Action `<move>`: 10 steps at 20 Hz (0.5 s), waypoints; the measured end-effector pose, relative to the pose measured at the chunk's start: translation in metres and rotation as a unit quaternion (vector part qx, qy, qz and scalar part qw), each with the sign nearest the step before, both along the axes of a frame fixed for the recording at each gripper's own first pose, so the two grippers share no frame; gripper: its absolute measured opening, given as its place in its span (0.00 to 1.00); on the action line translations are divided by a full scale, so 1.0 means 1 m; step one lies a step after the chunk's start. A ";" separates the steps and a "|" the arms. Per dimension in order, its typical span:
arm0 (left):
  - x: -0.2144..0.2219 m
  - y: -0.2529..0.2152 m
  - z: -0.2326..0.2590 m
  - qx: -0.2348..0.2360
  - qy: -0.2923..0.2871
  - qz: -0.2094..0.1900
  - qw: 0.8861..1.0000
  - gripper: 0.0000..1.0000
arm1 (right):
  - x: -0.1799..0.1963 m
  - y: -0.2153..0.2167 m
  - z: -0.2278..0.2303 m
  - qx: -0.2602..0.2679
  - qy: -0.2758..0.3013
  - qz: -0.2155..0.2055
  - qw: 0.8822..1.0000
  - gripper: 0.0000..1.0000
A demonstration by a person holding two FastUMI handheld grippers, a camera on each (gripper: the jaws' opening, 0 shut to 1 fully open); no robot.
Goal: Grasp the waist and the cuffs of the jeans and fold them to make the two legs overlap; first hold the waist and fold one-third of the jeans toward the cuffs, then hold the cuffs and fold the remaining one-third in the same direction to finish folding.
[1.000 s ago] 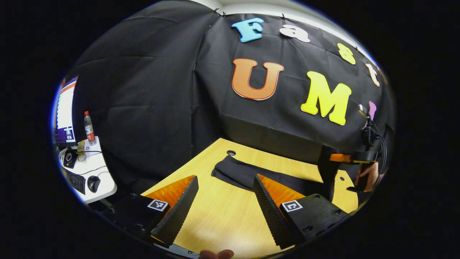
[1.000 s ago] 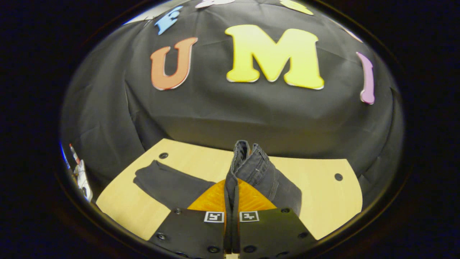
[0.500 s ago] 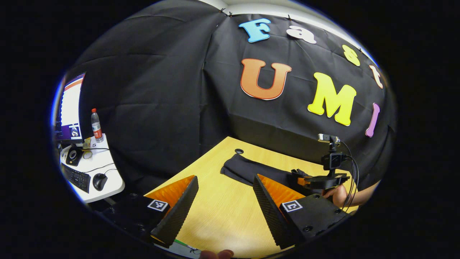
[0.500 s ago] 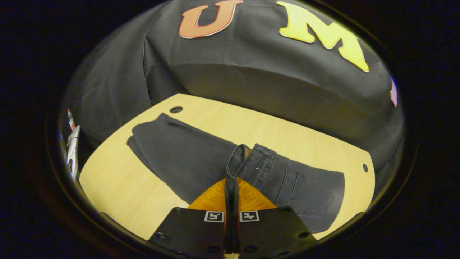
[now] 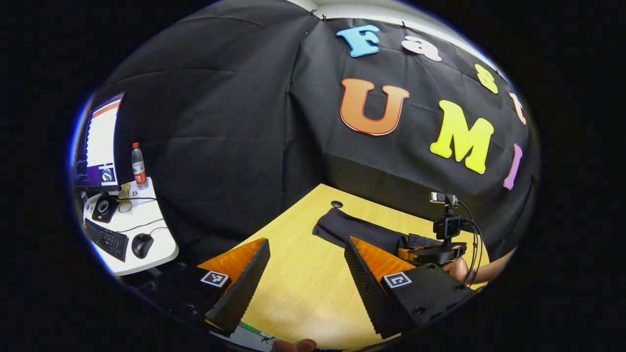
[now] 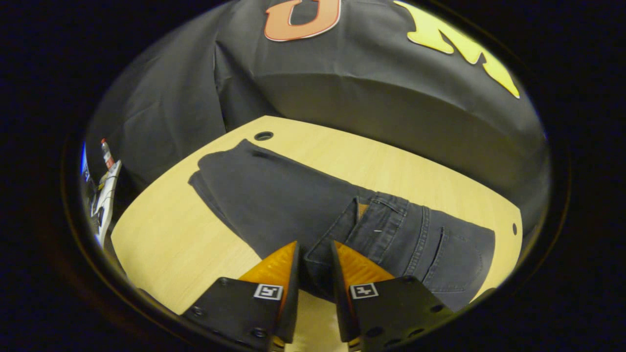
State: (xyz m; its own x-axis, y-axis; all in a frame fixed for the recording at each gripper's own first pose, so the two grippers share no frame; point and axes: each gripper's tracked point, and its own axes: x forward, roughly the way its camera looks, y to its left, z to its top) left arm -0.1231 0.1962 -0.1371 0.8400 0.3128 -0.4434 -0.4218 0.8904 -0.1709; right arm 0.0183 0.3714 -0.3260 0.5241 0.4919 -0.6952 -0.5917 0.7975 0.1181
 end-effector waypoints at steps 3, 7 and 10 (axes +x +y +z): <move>0.001 0.002 0.001 0.002 0.002 -0.006 1.000 0.99 | -0.007 0.003 0.014 0.026 -0.002 0.014 1.000 0.72; 0.020 -0.007 0.011 0.002 -0.017 -0.038 0.999 0.99 | -0.009 -0.012 0.058 0.047 -0.042 0.016 0.998 0.89; 0.044 -0.026 0.003 -0.034 -0.032 -0.084 0.995 0.99 | -0.019 -0.037 0.111 0.066 -0.086 0.025 0.994 0.95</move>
